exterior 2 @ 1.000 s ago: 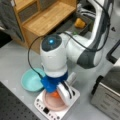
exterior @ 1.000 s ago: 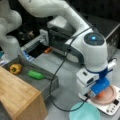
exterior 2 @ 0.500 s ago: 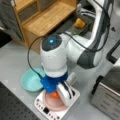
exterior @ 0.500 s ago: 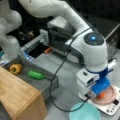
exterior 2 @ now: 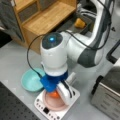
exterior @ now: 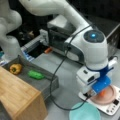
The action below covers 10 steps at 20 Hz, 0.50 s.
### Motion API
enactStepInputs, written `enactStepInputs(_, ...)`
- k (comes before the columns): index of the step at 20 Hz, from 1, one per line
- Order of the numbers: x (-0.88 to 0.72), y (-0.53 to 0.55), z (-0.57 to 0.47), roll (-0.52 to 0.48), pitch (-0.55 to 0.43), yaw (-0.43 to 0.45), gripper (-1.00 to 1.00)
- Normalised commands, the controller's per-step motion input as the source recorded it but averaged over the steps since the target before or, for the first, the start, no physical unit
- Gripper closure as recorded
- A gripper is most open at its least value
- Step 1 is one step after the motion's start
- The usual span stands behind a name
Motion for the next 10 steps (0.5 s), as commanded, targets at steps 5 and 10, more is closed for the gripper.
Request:
enactStepInputs(5,-0.15,-0.05,0.2,-0.201,0.048,0.325,1.0)
enactStepInputs(10,-0.25,-0.15,0.19,-0.199,0.056,0.454,1.0)
